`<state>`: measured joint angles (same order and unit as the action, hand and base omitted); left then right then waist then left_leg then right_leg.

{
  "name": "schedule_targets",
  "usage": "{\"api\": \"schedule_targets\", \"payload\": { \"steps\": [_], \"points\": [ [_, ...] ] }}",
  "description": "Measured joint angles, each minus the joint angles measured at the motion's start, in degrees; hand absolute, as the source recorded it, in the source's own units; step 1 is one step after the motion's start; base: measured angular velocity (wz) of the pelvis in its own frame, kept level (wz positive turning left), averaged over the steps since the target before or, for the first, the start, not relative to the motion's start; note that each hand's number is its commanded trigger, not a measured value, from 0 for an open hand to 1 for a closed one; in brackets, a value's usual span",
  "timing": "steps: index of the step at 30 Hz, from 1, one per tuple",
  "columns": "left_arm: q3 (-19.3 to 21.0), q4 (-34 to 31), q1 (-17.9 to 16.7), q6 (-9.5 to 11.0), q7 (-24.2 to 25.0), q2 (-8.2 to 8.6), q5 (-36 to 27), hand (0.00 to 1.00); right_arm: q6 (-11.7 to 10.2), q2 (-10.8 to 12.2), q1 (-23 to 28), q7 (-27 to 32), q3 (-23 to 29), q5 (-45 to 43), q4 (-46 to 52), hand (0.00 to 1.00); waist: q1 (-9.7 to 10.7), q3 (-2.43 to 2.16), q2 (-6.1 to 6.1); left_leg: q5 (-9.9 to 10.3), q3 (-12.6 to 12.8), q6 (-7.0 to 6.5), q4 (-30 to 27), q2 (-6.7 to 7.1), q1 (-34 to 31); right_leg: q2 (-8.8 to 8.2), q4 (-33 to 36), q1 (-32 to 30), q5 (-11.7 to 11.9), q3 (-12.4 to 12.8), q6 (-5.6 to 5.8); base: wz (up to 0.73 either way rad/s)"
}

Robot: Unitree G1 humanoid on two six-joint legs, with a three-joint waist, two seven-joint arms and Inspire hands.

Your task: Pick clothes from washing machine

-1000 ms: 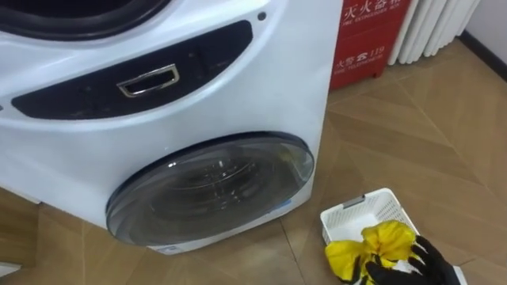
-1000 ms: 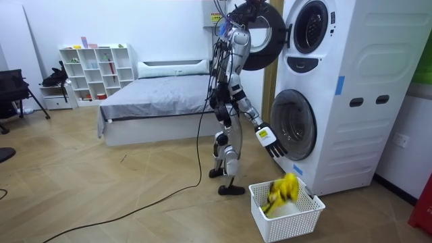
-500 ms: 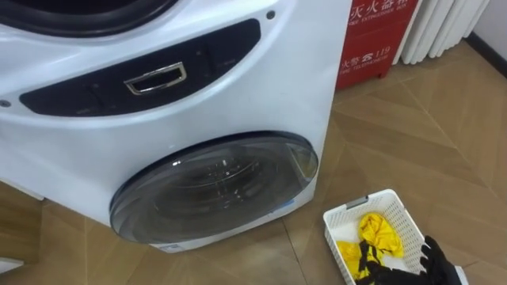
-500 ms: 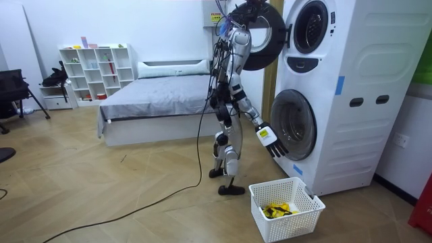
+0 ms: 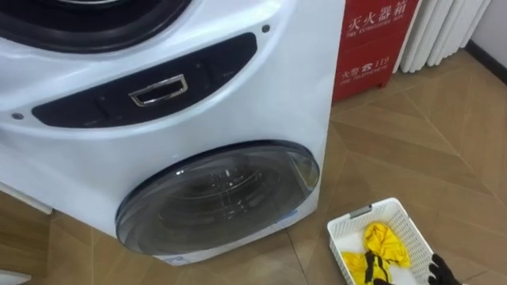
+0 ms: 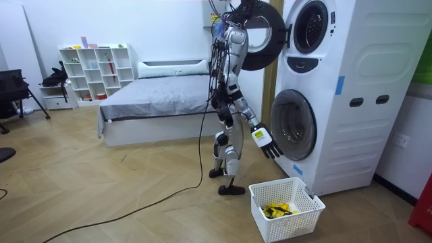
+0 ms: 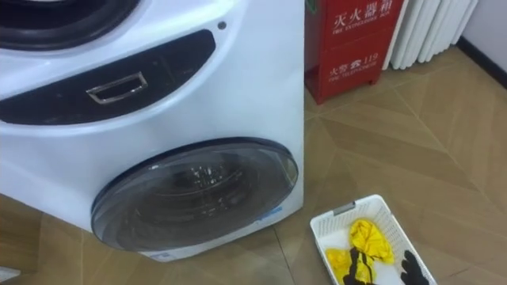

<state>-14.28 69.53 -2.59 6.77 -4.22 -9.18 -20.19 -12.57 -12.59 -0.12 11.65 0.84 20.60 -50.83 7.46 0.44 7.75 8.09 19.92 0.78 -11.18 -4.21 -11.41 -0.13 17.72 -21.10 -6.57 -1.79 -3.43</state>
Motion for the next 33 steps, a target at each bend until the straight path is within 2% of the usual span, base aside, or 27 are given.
{"api": "schedule_targets", "payload": {
  "steps": [2,5,7,8,10,13,17,22,27,31,33],
  "points": [
    [0.6,-0.4,-1.2,0.0,-0.1,-0.07,0.4,0.0,-0.1,0.0,1.2,-1.5,0.0,0.2,-4.2,0.0,0.1,0.33,-0.6,0.0,-0.3,0.03,0.4,-0.07,2.2,0.03,-0.6,2.6,-0.6,-0.6,0.23,0.19],
    [1.2,-0.7,-2.5,0.0,-0.1,-0.03,1.1,0.0,0.8,0.3,2.9,-3.9,0.4,2.4,-11.9,0.0,-0.3,0.48,-1.6,-0.1,-1.6,0.11,0.9,-0.04,5.1,-0.05,-1.5,6.5,-1.6,-2.0,0.51,0.34],
    [2.6,-0.9,-4.2,0.0,-0.2,0.03,1.2,0.0,2.1,0.8,4.7,-5.2,0.4,4.7,-14.7,0.0,-1.1,0.23,-2.2,-0.2,-1.8,0.33,1.9,-0.06,7.1,-0.05,-2.4,8.5,-1.7,-2.8,0.23,0.1],
    [4.2,-1.1,-5.1,0.0,-0.4,0.2,1.3,0.0,2.7,1.3,5.9,-6.1,0.5,6.3,-16.0,0.0,-1.5,-0.13,-2.7,-0.2,-3.0,0.38,2.0,-0.05,7.8,-0.05,-3.1,9.9,-1.7,-3.3,0.1,0.19],
    [7.0,-1.1,-6.1,-0.1,-1.3,0.47,2.5,0.0,4.2,2.4,7.0,-7.8,0.9,7.2,-19.0,0.0,-1.4,0.09,-4.03,-0.2,-5.1,0.4,2.0,0.01,9.5,-0.06,-4.4,12.7,-1.9,-4.7,-0.11,0.41],
    [8.4,-1.1,-7.1,-0.1,-3.0,1.31,2.3,0.0,5.1,4.0,8.1,-9.4,1.7,7.0,-20.8,0.0,-2.3,-0.37,-5.56,0.1,-6.0,0.86,2.1,-0.16,11.4,0.3,-6.3,15.8,-2.0,-5.3,-0.11,0.22],
    [9.7,-1.1,-7.7,-0.4,-4.2,1.95,2.5,0.0,6.0,4.4,8.2,-10.7,1.7,6.0,-21.6,0.0,-2.8,-0.35,-5.87,0.5,-7.0,1.38,2.7,-0.08,12.9,0.24,-7.7,18.3,-1.8,-6.4,0.09,0.15],
    [11.6,-1.4,-8.7,-0.6,-4.3,1.92,2.8,0.0,7.5,5.0,7.9,-11.7,1.6,3.9,-22.3,0.0,-3.3,-0.32,-7.14,0.6,-7.7,1.59,3.0,-0.01,15.3,0.29,-9.1,21.7,-1.9,-7.1,0.17,0.06],
    [13.1,-1.6,-8.5,-0.8,-4.2,1.99,3.1,0.0,7.8,5.5,7.0,-11.9,1.2,3.4,-22.7,0.0,-4.1,-0.1,-7.89,0.7,-7.7,1.68,3.0,-0.1,16.1,0.35,-9.2,22.4,-2.0,-7.1,0.02,-0.04],
    [14.3,-2.6,-8.6,-0.9,-4.1,2.0,4.8,0.0,7.8,5.5,6.9,-11.7,0.4,3.3,-22.7,0.0,-4.9,-0.03,-8.18,1.1,-8.3,2.29,2.9,-0.24,16.5,0.39,-9.1,22.9,-2.2,-7.7,0.01,0.04],
    [15.4,-2.6,-9.0,-1.2,-4.1,2.19,4.8,0.0,8.4,5.5,6.9,-11.7,0.4,2.7,-22.7,0.0,-5.2,0.12,-8.42,1.3,-8.5,2.25,2.8,-0.19,17.1,0.31,-8.9,23.3,-2.7,-7.6,0.05,0.02]
  ]
}}
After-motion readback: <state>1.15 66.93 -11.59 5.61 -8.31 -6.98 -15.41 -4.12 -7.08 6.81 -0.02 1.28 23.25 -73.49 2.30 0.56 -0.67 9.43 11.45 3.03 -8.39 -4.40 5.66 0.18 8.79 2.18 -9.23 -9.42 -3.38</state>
